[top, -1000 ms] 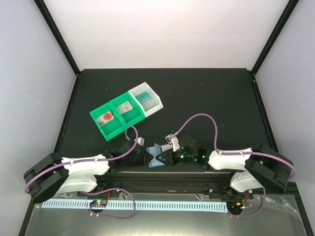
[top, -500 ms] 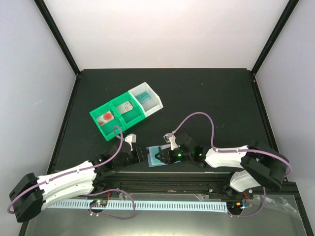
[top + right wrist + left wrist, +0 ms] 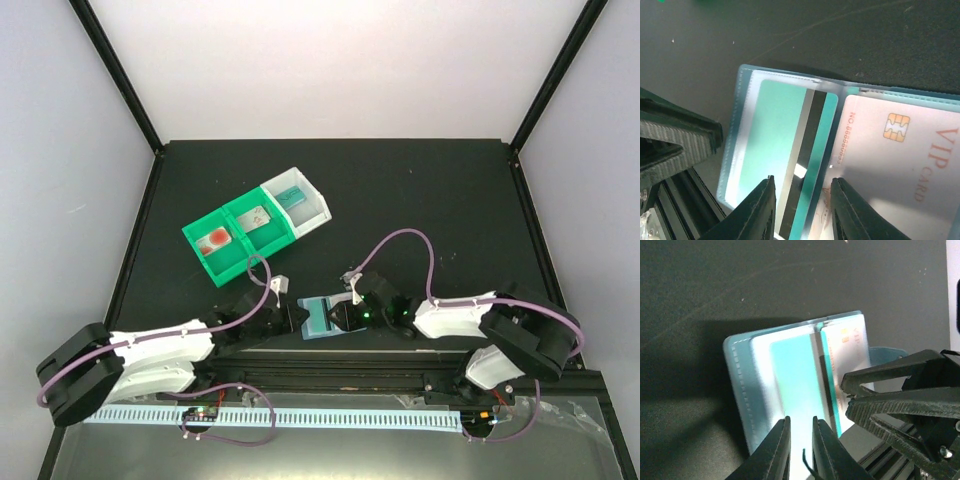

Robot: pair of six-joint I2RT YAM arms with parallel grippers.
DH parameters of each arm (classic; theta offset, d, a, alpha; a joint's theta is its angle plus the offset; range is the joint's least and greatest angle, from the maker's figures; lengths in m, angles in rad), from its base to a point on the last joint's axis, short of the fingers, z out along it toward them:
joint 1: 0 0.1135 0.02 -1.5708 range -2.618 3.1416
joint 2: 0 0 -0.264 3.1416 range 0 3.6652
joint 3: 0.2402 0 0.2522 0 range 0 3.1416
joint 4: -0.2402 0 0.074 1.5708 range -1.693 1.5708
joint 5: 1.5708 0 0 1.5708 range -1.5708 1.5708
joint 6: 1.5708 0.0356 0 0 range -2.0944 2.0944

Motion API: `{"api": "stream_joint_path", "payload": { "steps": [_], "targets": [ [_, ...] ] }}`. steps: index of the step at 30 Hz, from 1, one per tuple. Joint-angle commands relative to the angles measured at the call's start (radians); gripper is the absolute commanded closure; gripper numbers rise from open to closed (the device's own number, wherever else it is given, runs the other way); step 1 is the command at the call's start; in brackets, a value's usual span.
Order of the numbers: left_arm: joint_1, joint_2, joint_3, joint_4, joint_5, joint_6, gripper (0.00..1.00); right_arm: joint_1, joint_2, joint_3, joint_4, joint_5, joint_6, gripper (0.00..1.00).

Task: Take the credit cards out of the card holder

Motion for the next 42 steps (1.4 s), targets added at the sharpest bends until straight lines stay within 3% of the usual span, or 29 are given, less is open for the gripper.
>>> {"api": "stream_joint_path", "payload": {
  "steps": [1,12,22,42],
  "targets": [
    [-0.004,0.066,-0.021,0.117,0.027,0.010,0.87,-0.013,0.039,0.003,0.039,0.005,0.000,0.67],
    [-0.005,0.256,0.001,0.086,0.041,-0.019,0.97,-0.018,0.065,-0.028,0.096,-0.019,0.021,0.70],
    [-0.005,0.303,0.001,0.046,-0.001,-0.031,0.97,-0.050,0.026,-0.067,0.133,-0.030,0.016,0.99],
    [-0.005,0.300,0.005,0.015,0.000,-0.060,0.95,-0.139,-0.027,-0.100,0.117,-0.131,0.012,0.97]
  ]
}}
